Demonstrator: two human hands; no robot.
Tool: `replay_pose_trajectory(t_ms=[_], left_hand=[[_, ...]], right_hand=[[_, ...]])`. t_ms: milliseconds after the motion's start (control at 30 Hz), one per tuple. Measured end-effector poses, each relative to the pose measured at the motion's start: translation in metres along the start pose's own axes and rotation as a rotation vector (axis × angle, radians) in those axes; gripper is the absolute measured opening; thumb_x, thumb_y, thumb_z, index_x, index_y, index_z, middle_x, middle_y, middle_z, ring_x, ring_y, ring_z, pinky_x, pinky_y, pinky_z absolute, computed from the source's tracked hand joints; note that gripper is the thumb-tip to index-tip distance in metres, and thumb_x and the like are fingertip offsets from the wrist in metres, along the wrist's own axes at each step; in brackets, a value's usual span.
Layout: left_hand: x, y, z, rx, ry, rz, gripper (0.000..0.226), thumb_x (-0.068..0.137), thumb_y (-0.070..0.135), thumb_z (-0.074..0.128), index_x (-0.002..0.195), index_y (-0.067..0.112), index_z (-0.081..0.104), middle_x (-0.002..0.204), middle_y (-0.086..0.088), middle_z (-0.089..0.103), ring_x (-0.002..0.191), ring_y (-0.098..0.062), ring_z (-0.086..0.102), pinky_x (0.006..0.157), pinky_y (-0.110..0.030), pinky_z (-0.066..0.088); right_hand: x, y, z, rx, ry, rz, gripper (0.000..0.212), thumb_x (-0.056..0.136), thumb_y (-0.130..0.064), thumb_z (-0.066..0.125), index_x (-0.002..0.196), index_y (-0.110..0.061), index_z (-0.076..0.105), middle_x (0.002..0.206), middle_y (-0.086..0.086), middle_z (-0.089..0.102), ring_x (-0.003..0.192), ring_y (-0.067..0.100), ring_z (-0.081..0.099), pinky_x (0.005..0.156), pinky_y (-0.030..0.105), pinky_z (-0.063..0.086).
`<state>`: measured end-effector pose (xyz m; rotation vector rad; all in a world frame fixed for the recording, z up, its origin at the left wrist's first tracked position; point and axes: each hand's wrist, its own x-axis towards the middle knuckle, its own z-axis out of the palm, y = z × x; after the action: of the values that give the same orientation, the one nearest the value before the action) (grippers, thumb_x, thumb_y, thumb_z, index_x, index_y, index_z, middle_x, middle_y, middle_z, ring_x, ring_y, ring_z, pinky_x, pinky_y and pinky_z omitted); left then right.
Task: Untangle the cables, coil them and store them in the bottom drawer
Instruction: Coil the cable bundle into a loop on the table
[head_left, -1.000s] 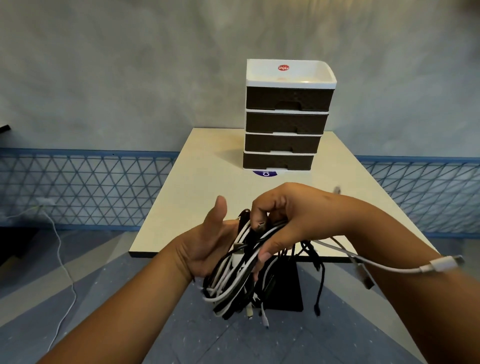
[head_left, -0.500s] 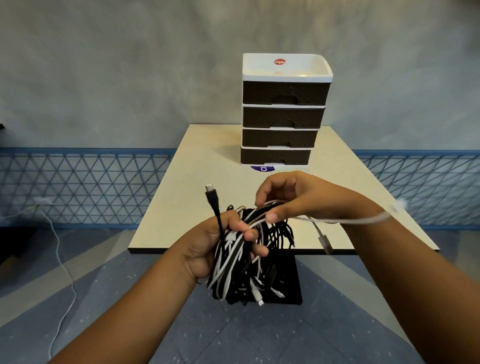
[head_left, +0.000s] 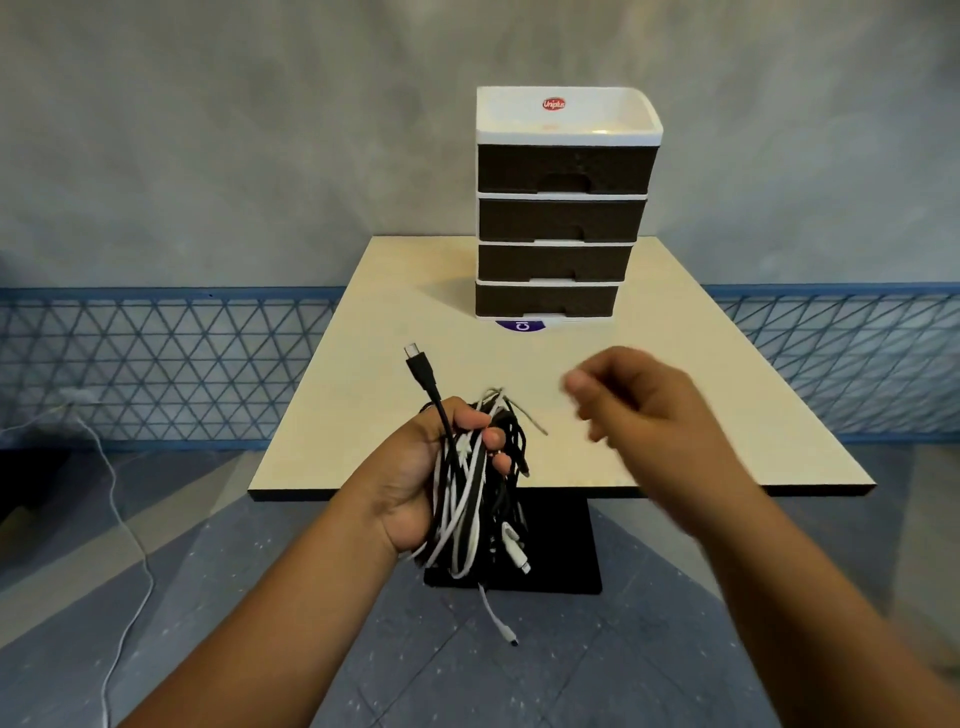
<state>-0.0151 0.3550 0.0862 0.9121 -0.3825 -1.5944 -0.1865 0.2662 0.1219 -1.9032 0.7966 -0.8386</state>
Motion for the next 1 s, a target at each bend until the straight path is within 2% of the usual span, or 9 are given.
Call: replay_pose_trajectory(t_ms=[100, 300, 367, 467, 567, 633, 767, 900, 1000], left_hand=[[0.0, -0.008, 0.011, 0.081, 0.058, 0.131, 0.019, 0.069, 0.02, 0.055, 0.066, 0.013, 0.073, 0.07, -0.007, 0.066, 0.063, -0.018, 0.068, 0.065, -0.028, 0.053], [0.003, -0.013, 0.012, 0.076, 0.015, 0.135, 0.031, 0.077, 0.029, 0.054, 0.068, 0.012, 0.078, 0.077, -0.008, 0.074, 0.069, -0.018, 0.072, 0.062, -0.025, 0.058], [0.004, -0.012, 0.01, 0.071, 0.011, 0.149, 0.05, 0.091, 0.047, 0.046, 0.081, 0.011, 0.079, 0.09, -0.012, 0.075, 0.082, -0.02, 0.073, 0.073, -0.029, 0.058], [0.001, -0.012, 0.006, 0.13, -0.001, 0.202, 0.075, 0.073, 0.075, 0.052, 0.109, 0.013, 0.076, 0.123, -0.021, 0.066, 0.114, -0.029, 0.065, 0.095, -0.04, 0.054], [-0.001, -0.016, 0.001, 0.186, -0.117, 0.203, 0.073, 0.061, 0.057, 0.083, 0.118, 0.013, 0.07, 0.121, -0.018, 0.067, 0.116, -0.031, 0.063, 0.092, -0.041, 0.053], [-0.002, -0.018, -0.001, 0.217, -0.205, 0.193, 0.068, 0.066, 0.039, 0.087, 0.125, 0.013, 0.065, 0.122, -0.018, 0.066, 0.115, -0.033, 0.063, 0.091, -0.043, 0.053], [-0.006, -0.02, -0.002, 0.386, -0.189, 0.148, 0.043, 0.063, 0.018, 0.085, 0.101, 0.004, 0.07, 0.085, -0.017, 0.067, 0.075, -0.025, 0.067, 0.073, -0.036, 0.056], [-0.017, -0.02, 0.003, 0.441, -0.329, 0.051, 0.035, 0.072, 0.008, 0.065, 0.105, -0.005, 0.057, 0.067, -0.004, 0.059, 0.065, -0.018, 0.058, 0.066, -0.029, 0.051], [-0.021, -0.012, 0.006, 0.295, -0.441, -0.093, 0.03, 0.067, 0.008, 0.067, 0.095, 0.002, 0.06, 0.063, -0.004, 0.057, 0.057, -0.014, 0.057, 0.058, -0.025, 0.048]], right_hand=[[-0.024, -0.029, 0.037, -0.166, -0.183, -0.122, 0.016, 0.085, -0.045, 0.068, 0.091, -0.031, 0.065, 0.076, -0.01, 0.064, 0.068, 0.004, 0.059, 0.061, 0.02, 0.05], [-0.02, -0.011, 0.056, -0.184, 0.024, -0.136, 0.008, 0.088, -0.027, 0.067, 0.084, -0.031, 0.062, 0.075, -0.015, 0.064, 0.075, 0.003, 0.061, 0.062, 0.013, 0.045], [-0.02, -0.004, 0.06, -0.077, 0.075, -0.093, 0.007, 0.088, -0.026, 0.068, 0.083, -0.027, 0.063, 0.073, -0.011, 0.065, 0.072, 0.005, 0.062, 0.062, 0.016, 0.047], [-0.019, 0.0, 0.063, 0.028, 0.112, -0.039, 0.006, 0.086, -0.029, 0.073, 0.083, -0.029, 0.068, 0.074, -0.01, 0.063, 0.071, 0.006, 0.06, 0.062, 0.016, 0.046], [-0.013, -0.001, 0.061, 0.073, 0.086, 0.043, 0.007, 0.081, -0.036, 0.076, 0.074, -0.034, 0.073, 0.08, -0.01, 0.065, 0.074, 0.002, 0.061, 0.065, 0.015, 0.045], [-0.01, -0.005, 0.057, 0.192, 0.015, 0.134, 0.008, 0.076, -0.033, 0.081, 0.072, -0.028, 0.076, 0.076, -0.009, 0.068, 0.069, 0.003, 0.065, 0.063, 0.02, 0.051], [-0.001, -0.009, 0.048, 0.37, -0.114, 0.259, 0.025, 0.067, -0.027, 0.088, 0.074, -0.011, 0.071, 0.062, 0.002, 0.058, 0.042, 0.009, 0.05, 0.044, 0.021, 0.041], [0.008, -0.001, 0.02, 0.048, 0.005, -0.08, 0.04, 0.063, -0.048, 0.084, 0.096, -0.033, 0.068, 0.089, -0.014, 0.058, 0.072, -0.003, 0.053, 0.066, 0.02, 0.04], [0.007, -0.005, -0.011, -0.104, -0.463, -0.32, 0.086, 0.063, -0.05, 0.083, 0.139, -0.041, 0.044, 0.141, -0.022, 0.046, 0.132, -0.001, 0.041, 0.105, 0.025, 0.037]])
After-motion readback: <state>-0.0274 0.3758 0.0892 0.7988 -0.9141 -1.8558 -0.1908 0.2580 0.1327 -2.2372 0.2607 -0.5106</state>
